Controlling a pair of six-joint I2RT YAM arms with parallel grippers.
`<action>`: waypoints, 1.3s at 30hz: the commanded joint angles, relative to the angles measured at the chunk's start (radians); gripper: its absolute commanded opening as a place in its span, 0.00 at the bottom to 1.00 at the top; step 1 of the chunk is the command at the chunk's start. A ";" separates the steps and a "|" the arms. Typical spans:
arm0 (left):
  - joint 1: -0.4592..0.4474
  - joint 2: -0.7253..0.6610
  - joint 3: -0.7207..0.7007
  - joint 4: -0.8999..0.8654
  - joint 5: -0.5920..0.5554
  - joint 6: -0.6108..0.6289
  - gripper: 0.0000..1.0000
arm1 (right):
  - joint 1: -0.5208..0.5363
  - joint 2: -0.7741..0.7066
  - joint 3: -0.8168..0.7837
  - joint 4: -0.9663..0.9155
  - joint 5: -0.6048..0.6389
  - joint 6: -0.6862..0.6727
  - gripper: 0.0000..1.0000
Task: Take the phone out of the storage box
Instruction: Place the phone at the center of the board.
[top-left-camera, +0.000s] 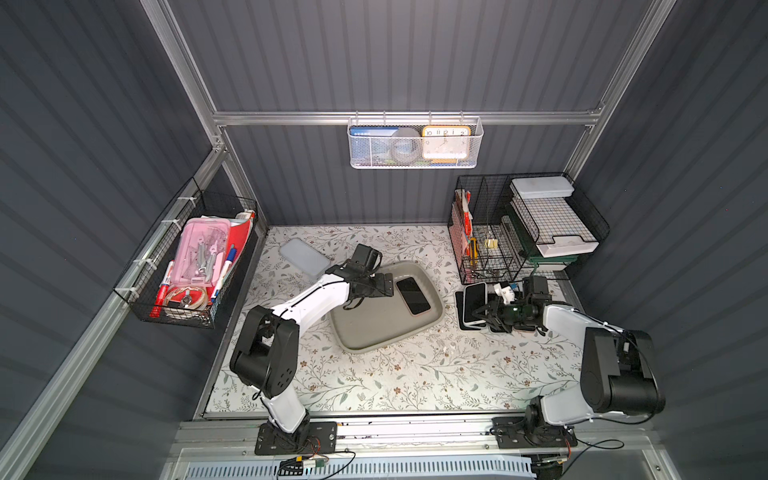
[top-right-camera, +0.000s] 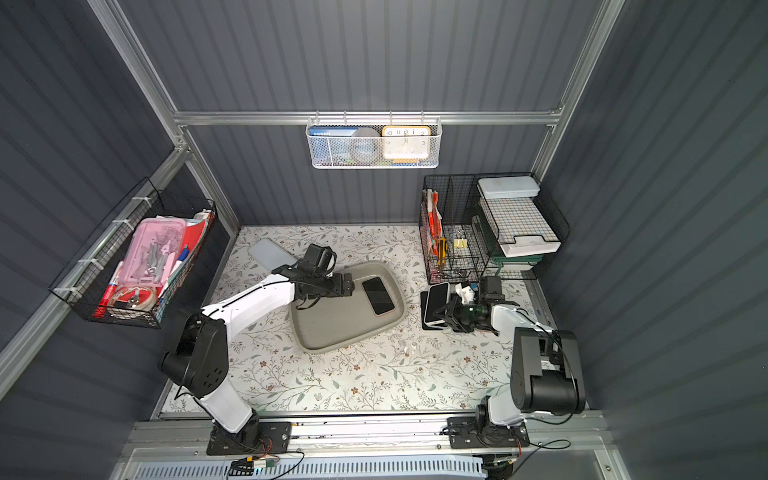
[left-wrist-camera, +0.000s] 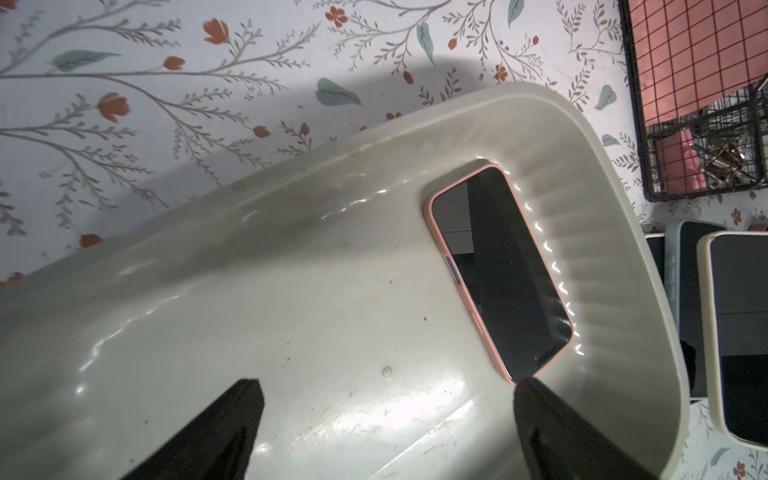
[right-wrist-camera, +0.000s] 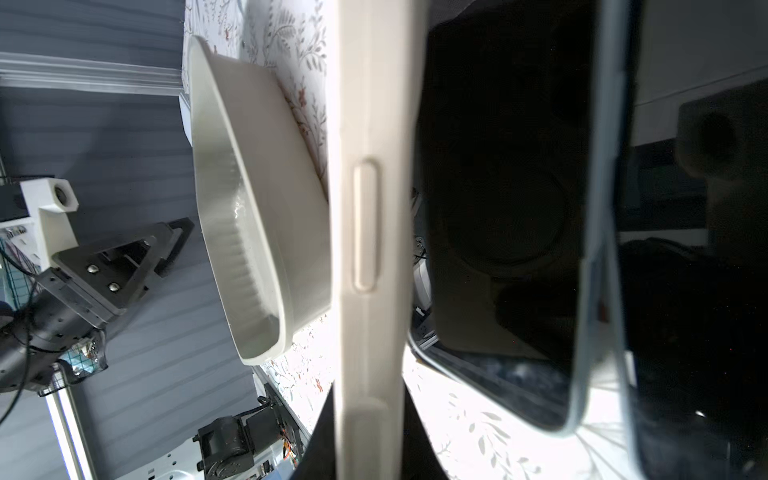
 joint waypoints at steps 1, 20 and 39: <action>-0.015 0.025 0.025 0.032 0.019 -0.048 0.99 | -0.020 0.018 0.026 0.032 -0.045 -0.032 0.12; -0.058 0.097 0.110 0.020 0.017 -0.071 0.99 | -0.056 -0.010 0.049 -0.092 0.202 -0.102 0.78; -0.177 0.371 0.396 -0.139 -0.237 -0.315 0.99 | 0.201 -0.357 0.201 -0.305 0.962 -0.186 0.99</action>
